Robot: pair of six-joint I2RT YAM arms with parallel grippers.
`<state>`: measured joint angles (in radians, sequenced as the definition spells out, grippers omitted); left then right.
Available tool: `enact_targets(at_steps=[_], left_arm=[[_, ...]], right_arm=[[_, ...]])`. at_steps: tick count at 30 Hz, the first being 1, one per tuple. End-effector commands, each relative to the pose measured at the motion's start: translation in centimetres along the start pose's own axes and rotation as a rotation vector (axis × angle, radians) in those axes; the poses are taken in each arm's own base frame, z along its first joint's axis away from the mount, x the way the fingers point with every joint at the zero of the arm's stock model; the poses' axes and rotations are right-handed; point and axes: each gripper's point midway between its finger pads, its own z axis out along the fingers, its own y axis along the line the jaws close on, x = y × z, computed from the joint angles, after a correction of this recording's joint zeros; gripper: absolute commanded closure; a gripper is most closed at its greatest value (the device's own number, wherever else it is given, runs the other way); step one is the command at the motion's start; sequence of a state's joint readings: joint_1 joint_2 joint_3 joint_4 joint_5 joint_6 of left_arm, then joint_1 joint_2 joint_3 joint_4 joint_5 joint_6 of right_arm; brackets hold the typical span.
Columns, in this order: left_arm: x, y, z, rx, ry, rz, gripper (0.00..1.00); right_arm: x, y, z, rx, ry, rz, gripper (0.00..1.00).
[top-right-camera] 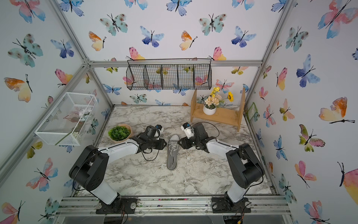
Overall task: Tie the shoes
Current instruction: Cross the shoelace with the shoelace.
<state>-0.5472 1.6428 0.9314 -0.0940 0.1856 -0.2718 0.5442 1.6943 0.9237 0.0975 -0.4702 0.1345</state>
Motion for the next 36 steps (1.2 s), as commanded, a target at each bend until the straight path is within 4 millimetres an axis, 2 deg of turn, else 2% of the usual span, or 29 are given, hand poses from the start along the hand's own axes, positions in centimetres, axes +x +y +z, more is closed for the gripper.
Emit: enact_targets(at_steps=[1,10,21,27,31,36], left_arm=[[-0.3,0.4,-0.8,-0.026,-0.024,0.004,0.60],[0.0,0.4,-0.7,-0.026,-0.013,0.011,0.59],[0.0,0.5,-0.5,-0.032,-0.010,0.013,0.59],[-0.4,0.2,-0.6,-0.016,-0.020,0.043,0.59],[-1.4,-0.5,-1.2,0.008,-0.048,0.099,0.59],[-2.8,-2.3,-2.1,0.096,-0.104,0.192,0.57]], right_arm=[[0.8,0.7,1.2,-0.055,0.053,-0.033,0.46],[2.2,1.0,2.8,-0.082,0.106,-0.036,0.54],[2.0,1.6,2.7,-0.097,0.091,-0.028,0.85],[1.3,1.9,1.9,-0.089,0.050,-0.029,0.95],[0.6,2.4,1.6,-0.105,0.023,-0.035,0.98],[-0.5,2.8,0.9,-0.109,-0.022,-0.058,0.97]])
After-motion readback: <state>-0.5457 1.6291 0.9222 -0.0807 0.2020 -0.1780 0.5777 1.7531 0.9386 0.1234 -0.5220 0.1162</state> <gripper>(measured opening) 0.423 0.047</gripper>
